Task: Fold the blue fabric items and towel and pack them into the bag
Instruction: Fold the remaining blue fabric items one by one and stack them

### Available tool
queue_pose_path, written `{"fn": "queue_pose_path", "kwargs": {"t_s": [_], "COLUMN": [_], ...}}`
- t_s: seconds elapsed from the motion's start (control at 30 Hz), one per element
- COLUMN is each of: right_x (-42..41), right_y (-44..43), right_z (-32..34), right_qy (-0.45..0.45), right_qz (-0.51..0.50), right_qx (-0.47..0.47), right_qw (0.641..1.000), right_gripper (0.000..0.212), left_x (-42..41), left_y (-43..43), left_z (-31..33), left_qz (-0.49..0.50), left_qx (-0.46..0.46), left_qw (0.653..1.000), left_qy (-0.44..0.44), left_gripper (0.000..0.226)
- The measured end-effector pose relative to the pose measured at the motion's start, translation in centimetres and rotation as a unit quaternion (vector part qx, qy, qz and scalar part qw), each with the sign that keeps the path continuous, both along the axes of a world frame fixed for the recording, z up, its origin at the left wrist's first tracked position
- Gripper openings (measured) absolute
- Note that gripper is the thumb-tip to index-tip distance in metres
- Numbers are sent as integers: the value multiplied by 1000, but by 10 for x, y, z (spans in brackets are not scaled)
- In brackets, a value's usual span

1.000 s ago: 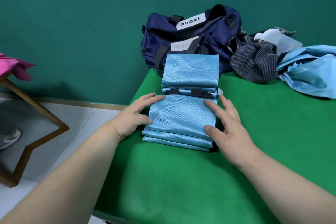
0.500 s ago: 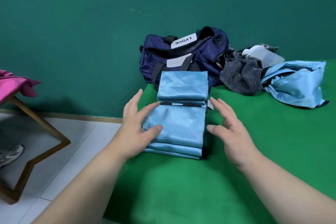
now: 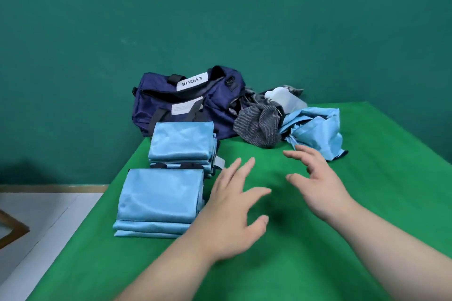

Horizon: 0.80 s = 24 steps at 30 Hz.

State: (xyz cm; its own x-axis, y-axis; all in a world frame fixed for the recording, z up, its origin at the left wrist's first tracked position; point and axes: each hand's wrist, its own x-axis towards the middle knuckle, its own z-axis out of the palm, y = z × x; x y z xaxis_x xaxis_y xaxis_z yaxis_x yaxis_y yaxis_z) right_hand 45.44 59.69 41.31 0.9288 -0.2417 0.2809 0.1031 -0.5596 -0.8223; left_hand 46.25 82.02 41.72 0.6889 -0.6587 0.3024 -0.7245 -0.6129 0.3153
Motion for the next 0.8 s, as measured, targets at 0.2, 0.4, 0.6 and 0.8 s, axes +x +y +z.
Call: {"fn": "queue_pose_path", "kwargs": {"t_s": [0.2,0.4,0.6,0.8], "right_x": [16,74,117,75], "right_y": [-85,-133,-145,-170], "right_z": [21,22,6,15], "right_qy": [42,68,96,59], "right_qz": [-74,-101,-137,-149], "right_qx": [-107,-238,-385,-343], "right_qw": [991,964,908,925], "right_gripper": [51,68,48,35], "left_x": [17,44,46,44], "left_y": [-84,-125,-125,-125], "left_z": [-33,-60,-71,-72], "left_qz": [24,68,59,50], "left_qx": [-50,-100,-104,-113], "left_qw": [996,991,992,992], "left_qy": [73,63,43,32], "left_gripper": [49,48,46,49]}}
